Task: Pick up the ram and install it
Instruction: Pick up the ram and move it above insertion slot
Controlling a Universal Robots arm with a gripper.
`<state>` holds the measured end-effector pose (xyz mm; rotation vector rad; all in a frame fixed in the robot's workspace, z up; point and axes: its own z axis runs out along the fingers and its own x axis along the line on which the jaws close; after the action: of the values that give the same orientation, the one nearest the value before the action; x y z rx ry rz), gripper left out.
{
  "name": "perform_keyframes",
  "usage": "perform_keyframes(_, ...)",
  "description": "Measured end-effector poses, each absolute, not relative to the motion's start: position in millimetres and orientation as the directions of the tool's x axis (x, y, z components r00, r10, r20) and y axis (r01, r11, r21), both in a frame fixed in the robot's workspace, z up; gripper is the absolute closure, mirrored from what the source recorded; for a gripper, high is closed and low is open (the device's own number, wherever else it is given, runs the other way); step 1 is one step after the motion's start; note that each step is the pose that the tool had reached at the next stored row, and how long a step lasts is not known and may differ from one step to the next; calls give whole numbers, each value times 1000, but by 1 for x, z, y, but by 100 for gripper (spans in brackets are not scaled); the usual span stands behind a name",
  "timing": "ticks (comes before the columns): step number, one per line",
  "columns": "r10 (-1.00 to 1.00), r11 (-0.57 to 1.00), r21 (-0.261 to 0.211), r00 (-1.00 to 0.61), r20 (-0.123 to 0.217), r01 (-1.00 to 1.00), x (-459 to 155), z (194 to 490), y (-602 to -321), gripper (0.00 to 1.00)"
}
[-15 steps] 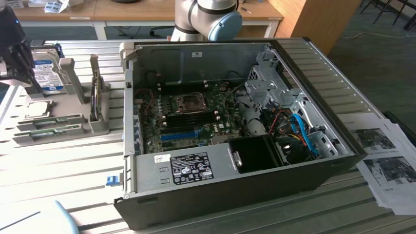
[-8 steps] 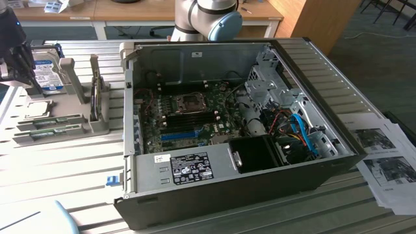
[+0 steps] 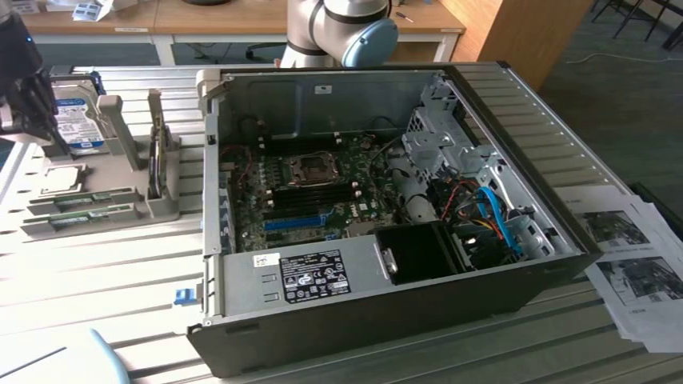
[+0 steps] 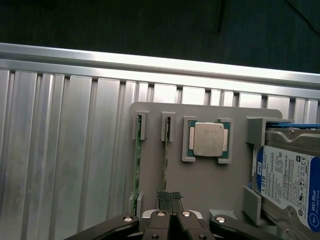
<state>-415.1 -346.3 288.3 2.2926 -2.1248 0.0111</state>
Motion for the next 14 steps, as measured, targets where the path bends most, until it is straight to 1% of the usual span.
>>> perform_keyframes(14, -997, -76, 7, 76, 22, -997, -415, 288, -361, 91)
